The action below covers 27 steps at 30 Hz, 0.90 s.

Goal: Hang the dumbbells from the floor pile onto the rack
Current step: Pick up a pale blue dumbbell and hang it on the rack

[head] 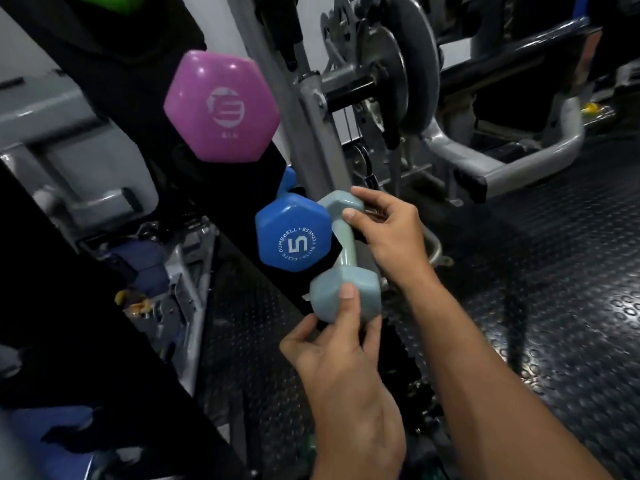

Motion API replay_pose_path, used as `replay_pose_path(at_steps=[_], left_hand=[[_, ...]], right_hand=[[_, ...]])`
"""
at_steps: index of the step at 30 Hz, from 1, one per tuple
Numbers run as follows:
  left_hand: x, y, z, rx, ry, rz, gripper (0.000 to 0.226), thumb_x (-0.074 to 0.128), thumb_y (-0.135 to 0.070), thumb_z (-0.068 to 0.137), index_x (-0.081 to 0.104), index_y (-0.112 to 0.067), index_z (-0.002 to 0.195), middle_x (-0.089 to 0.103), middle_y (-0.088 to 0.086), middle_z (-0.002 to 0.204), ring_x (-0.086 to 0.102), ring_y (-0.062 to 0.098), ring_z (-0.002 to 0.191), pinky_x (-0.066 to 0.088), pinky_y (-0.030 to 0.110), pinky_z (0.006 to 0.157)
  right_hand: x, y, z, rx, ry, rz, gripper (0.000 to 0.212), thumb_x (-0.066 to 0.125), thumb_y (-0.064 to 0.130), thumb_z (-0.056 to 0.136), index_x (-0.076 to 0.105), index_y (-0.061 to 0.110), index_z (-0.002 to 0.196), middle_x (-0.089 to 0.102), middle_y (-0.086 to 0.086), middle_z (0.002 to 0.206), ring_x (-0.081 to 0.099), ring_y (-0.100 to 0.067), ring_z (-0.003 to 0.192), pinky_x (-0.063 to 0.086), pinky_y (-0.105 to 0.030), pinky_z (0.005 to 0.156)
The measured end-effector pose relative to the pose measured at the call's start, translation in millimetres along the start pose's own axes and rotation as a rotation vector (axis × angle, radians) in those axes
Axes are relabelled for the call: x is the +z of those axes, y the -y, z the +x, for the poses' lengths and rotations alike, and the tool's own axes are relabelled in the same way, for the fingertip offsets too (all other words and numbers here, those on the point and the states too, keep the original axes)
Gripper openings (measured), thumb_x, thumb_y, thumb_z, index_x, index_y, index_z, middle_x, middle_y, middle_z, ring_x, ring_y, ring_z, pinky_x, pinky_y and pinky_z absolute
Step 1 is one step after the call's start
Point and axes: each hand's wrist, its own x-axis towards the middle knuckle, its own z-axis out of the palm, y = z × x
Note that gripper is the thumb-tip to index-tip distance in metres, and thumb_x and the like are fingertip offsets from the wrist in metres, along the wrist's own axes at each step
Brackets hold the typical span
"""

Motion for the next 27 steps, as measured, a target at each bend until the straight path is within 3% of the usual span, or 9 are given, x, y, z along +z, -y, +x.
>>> replay_pose_path(at_steps=[5,8,11,14,17,20,23,25,27], left_hand=[[4,6,-1,-0.005,-0.048,0.001,0.042,0.079,-0.017,0.088,0.047,-0.018,0.115,0.07,0.009,0.114,0.077,0.02,0.1,0.065,0.035,0.081],[-1,10,0,-0.046,-0.083,0.007,0.036,0.075,-0.019,0.093,0.047,-0.015,0.115,0.07,0.012,0.112,0.079,0.018,0.092,0.064,0.04,0.089],[-7,10,3,-0.066,-0.075,0.031,0.034,0.073,-0.022,0.095,0.05,-0.012,0.118,0.07,0.014,0.114,0.079,0.023,0.092,0.064,0.038,0.088],[-17,4,9,-0.064,0.01,0.12,0.035,0.073,-0.025,0.095,0.051,-0.014,0.119,0.072,0.015,0.112,0.079,0.024,0.092,0.063,0.039,0.087],[-36,-5,18,-0.073,0.107,0.305,0.031,0.069,-0.033,0.098,0.054,-0.016,0.119,0.073,0.011,0.112,0.075,0.025,0.102,0.061,0.046,0.091],[-63,-20,25,0.01,0.177,0.593,0.028,0.066,-0.045,0.097,0.057,-0.024,0.114,0.072,0.001,0.113,0.07,0.018,0.106,0.055,0.046,0.099],[-101,-38,30,0.153,0.313,0.937,0.021,0.06,-0.051,0.098,0.06,-0.034,0.111,0.067,-0.012,0.111,0.063,0.004,0.103,0.048,0.027,0.084],[-129,-51,30,0.266,0.413,1.154,0.023,0.059,-0.054,0.097,0.063,-0.035,0.11,0.069,-0.013,0.109,0.063,0.002,0.101,0.045,0.022,0.079],[-155,-61,27,0.344,0.48,1.293,0.03,0.058,-0.058,0.094,0.065,-0.034,0.11,0.069,-0.01,0.105,0.065,0.005,0.098,0.05,0.028,0.081]], right_hand=[[16,-8,6,0.025,0.081,-0.012,0.037,0.077,0.011,0.094,0.073,0.019,0.13,0.079,0.002,0.115,0.075,-0.009,0.105,0.059,-0.039,0.102],[28,-14,5,0.069,0.168,-0.038,0.028,0.067,0.008,0.101,0.075,0.012,0.127,0.079,-0.002,0.115,0.074,-0.014,0.111,0.056,-0.044,0.107],[29,-11,5,0.109,0.242,-0.023,0.025,0.062,0.004,0.103,0.077,0.009,0.123,0.081,-0.006,0.11,0.074,-0.025,0.113,0.055,-0.052,0.107],[26,-3,1,0.08,0.281,-0.153,0.027,0.066,0.014,0.102,0.076,0.016,0.126,0.08,0.002,0.113,0.074,-0.016,0.113,0.056,-0.049,0.106],[18,7,-11,0.063,0.307,-0.28,0.029,0.065,0.03,0.101,0.076,0.029,0.127,0.079,0.017,0.107,0.072,-0.002,0.106,0.059,-0.044,0.099],[1,25,-24,0.09,0.332,-0.36,0.029,0.059,0.025,0.105,0.075,0.027,0.13,0.073,0.032,0.086,0.067,0.014,0.084,0.056,-0.022,0.082],[-12,48,-45,0.1,0.321,-0.422,0.03,0.06,0.023,0.104,0.075,0.028,0.129,0.077,0.019,0.112,0.068,0.006,0.109,0.055,-0.034,0.104],[-14,63,-65,0.102,0.348,-0.462,0.027,0.062,0.024,0.103,0.076,0.032,0.125,0.078,0.02,0.107,0.069,0.005,0.105,0.055,-0.029,0.099],[-15,72,-89,0.067,0.37,-0.564,0.026,0.064,0.029,0.102,0.075,0.03,0.126,0.078,0.016,0.11,0.069,-0.001,0.107,0.054,-0.028,0.098]])
